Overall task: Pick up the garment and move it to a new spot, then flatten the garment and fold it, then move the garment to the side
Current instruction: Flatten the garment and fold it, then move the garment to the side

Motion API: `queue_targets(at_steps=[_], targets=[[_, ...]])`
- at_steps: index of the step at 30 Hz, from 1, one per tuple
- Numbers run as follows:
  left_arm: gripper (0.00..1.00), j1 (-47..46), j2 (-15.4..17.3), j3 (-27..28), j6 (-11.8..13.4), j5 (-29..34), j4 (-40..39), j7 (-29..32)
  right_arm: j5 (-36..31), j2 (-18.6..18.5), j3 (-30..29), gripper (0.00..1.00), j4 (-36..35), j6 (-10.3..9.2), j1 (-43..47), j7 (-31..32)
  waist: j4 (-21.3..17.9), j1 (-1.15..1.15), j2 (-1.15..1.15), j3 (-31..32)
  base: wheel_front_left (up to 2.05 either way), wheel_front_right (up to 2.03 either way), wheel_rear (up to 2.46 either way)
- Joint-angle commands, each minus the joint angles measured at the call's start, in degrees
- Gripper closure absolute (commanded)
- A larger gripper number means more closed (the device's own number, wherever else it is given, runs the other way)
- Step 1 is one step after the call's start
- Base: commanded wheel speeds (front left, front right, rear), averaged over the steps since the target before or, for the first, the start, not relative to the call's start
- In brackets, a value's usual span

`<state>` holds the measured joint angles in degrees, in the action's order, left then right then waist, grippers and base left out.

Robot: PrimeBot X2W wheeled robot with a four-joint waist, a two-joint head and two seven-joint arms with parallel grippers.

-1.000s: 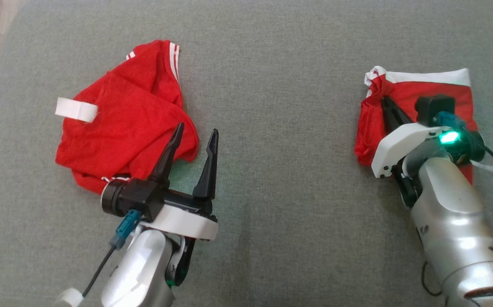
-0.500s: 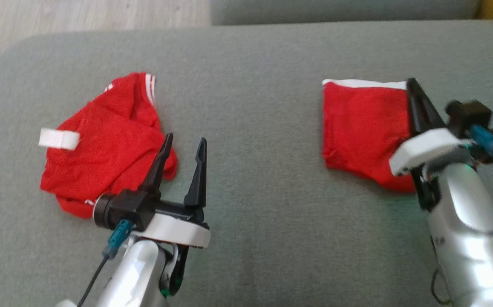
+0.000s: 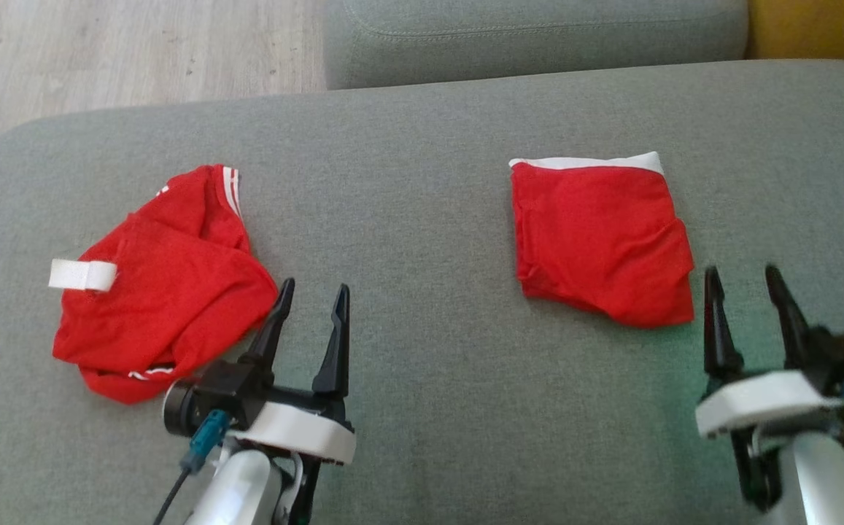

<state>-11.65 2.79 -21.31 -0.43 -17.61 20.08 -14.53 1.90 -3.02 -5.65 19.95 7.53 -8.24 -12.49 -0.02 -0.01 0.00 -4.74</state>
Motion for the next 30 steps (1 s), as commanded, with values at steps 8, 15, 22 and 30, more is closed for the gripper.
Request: queue_targets(at_steps=[8, 15, 22, 30], targets=[[0.0, -1.3, 0.1, 1.6, 0.0, 0.0, -0.3, -0.5, 4.0, 0.1, 2.9, 0.0, -6.2, -0.04, 1.9, 1.0, -0.2, 0.01, 0.0, -0.5, 0.0, 0.0, 0.0], [0.0, -2.9, 0.1, 1.3, -0.2, 0.2, -1.2, -0.5, 3.3, 0.1, 2.0, 0.0, -8.1, -0.04, -0.6, 3.1, 0.6, 0.01, 0.0, -3.2, 0.0, 0.0, 0.0], [0.0, -4.8, 0.1, 1.3, -1.0, 1.2, -1.3, -0.5, 3.2, 0.1, -1.7, 0.0, -3.2, -0.04, -7.3, 8.9, 2.3, 0.01, 0.0, -6.8, 0.0, 0.0, 0.0], [0.0, -5.8, 0.1, 0.7, -1.5, 1.6, -1.1, -0.5, 2.2, 0.1, -5.9, 0.0, 7.1, -0.04, -14.3, 13.7, 4.0, 0.01, 0.0, -8.3, 0.0, 0.0, 0.0]])
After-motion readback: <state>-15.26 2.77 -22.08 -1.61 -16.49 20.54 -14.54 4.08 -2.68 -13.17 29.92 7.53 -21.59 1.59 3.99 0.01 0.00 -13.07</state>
